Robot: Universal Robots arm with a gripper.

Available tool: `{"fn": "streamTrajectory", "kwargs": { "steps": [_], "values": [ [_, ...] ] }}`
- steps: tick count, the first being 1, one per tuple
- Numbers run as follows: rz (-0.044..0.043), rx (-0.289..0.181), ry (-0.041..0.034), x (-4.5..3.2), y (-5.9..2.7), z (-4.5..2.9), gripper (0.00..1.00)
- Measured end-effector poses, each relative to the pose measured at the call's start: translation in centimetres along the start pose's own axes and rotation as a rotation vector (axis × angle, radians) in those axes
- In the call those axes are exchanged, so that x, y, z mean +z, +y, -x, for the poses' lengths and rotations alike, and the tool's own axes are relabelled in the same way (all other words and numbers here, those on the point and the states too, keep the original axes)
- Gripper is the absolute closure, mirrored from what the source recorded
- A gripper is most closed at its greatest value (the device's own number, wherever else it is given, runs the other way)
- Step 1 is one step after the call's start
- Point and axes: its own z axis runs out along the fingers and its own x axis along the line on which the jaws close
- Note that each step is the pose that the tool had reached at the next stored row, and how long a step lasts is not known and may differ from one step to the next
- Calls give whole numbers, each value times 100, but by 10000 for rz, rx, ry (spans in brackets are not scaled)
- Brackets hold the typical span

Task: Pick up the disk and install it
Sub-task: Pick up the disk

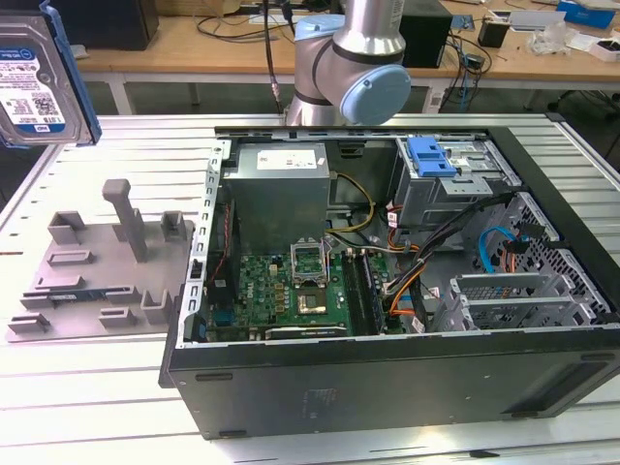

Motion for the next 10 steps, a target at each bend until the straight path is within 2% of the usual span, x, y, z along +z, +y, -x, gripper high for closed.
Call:
{"fn": "streamTrajectory", "kwargs": {
  "steps": [4, 10],
  "values": [
    [22, -1, -2, -21, -170, -92, 63],
    [143, -4, 6, -97, -382, -234, 63]
  ]
}}
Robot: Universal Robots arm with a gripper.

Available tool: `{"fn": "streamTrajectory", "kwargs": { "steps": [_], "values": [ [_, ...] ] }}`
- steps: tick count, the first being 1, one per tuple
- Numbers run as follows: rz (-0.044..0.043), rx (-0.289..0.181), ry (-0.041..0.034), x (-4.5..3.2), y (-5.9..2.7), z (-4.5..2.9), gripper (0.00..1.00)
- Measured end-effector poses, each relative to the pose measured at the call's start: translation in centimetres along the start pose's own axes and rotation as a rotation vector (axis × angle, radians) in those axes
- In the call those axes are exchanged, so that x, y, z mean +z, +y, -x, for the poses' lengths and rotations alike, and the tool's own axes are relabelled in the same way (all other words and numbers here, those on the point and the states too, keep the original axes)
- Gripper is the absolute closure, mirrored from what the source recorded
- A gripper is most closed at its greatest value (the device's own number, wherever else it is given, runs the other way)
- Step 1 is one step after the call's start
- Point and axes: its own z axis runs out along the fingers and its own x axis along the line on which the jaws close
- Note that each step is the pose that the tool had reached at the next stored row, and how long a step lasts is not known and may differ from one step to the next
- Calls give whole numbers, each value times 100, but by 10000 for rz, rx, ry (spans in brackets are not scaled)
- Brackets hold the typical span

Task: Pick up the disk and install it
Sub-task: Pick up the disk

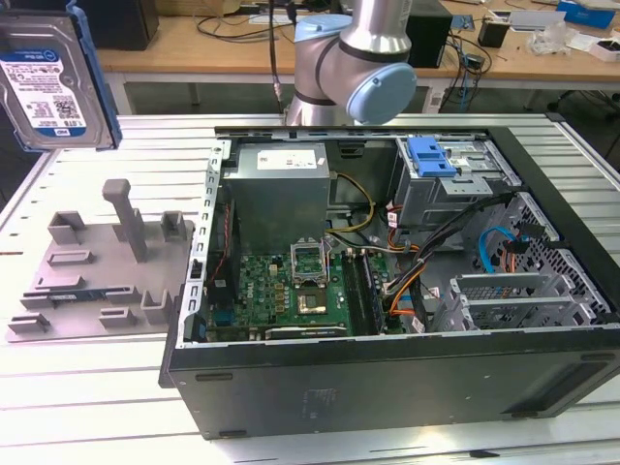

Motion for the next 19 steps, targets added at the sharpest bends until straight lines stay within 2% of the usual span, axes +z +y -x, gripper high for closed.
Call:
{"fn": "streamTrajectory", "kwargs": {
  "steps": [1, 4, 10, 13, 15, 19],
  "values": [
    [10, 2, -1, -6, -30, -22, 63],
    [76, -2, -2, -39, -221, -164, 63],
    [155, -4, -5, -73, -457, -351, 63],
    [226, -6, -6, -105, -693, -533, 63],
    [242, -5, -8, -116, -792, -592, 63],
    [259, -6, -7, -149, -1144, -771, 63]
  ]
}}
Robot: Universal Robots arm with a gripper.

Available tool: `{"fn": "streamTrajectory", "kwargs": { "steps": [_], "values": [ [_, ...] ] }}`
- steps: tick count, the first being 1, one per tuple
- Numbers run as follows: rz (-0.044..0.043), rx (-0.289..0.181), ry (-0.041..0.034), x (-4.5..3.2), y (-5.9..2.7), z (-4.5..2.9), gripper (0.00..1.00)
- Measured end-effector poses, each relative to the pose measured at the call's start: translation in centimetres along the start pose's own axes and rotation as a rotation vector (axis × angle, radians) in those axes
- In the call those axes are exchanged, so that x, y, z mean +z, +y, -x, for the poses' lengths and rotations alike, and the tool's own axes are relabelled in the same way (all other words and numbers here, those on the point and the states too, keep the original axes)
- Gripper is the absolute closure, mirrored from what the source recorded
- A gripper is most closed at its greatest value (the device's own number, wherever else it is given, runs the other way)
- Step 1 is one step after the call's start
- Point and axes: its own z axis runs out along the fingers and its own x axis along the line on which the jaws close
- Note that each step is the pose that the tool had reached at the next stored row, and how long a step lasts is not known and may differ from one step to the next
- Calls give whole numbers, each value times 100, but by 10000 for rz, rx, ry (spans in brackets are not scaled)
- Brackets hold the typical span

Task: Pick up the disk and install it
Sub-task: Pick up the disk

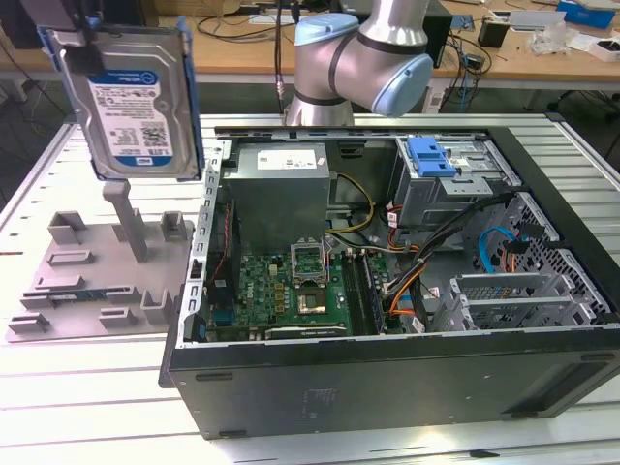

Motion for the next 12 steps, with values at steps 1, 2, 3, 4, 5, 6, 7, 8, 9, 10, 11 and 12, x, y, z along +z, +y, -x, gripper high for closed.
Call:
{"fn": "streamTrajectory", "kwargs": {
  "steps": [1, 2, 3, 4, 5, 6, 7, 8, 9, 10, 11, 12],
  "values": [
    [0, 0, -1, -5, -60, -32, 63],
    [-1, 1, -1, -13, -172, -90, 63],
    [-2, 1, -3, -20, -288, -152, 63],
    [-1, 0, -2, -23, -330, -175, 63],
    [-1, -1, -2, -26, -370, -197, 63],
    [0, 1, -1, -29, -409, -218, 63],
    [-1, -1, -2, -31, -452, -241, 63],
    [-1, 0, -2, -35, -518, -276, 63],
    [-1, 1, -3, -37, -564, -300, 63],
    [-1, -1, -3, -40, -606, -320, 63],
    [0, 1, -4, -44, -668, -349, 63],
    [-1, 0, -4, -46, -704, -365, 63]
  ]
}}
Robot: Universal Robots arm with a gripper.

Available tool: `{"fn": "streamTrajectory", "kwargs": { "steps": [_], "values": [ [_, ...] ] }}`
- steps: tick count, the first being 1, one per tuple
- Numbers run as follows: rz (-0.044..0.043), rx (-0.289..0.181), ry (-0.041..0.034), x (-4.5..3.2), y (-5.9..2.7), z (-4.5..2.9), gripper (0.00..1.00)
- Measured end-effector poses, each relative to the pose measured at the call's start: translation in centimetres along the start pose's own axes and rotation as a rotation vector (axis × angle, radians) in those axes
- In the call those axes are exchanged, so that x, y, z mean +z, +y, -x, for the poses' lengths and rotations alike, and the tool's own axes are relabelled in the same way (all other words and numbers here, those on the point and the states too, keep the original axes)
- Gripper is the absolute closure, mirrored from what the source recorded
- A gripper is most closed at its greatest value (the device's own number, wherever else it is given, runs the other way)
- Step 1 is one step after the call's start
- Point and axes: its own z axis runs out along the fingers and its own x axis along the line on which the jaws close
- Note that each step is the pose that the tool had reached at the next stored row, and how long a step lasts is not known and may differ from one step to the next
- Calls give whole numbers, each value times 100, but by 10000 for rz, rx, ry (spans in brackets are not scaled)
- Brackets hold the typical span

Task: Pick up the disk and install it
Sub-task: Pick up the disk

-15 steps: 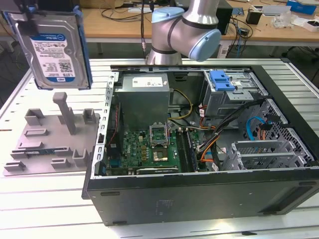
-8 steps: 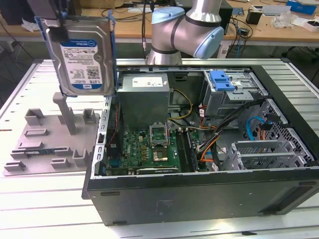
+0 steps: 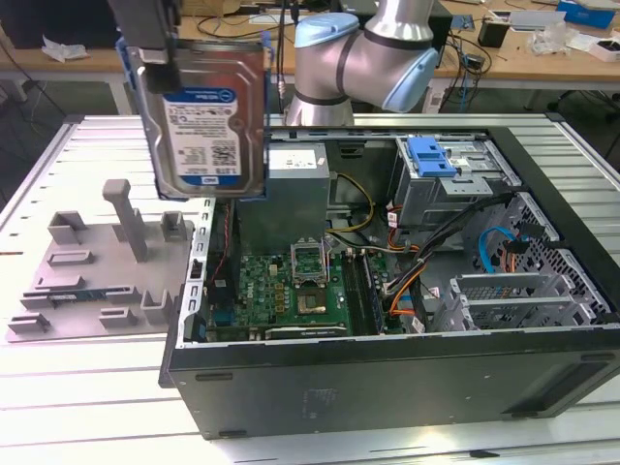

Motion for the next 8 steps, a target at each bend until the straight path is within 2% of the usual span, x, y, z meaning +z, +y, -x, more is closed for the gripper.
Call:
{"fn": "streamTrajectory", "kwargs": {
  "steps": [3, 8],
  "values": [
    [0, 0, -3, -7, -128, -59, 63],
    [0, -2, -11, -29, -495, -221, 63]
  ]
}}
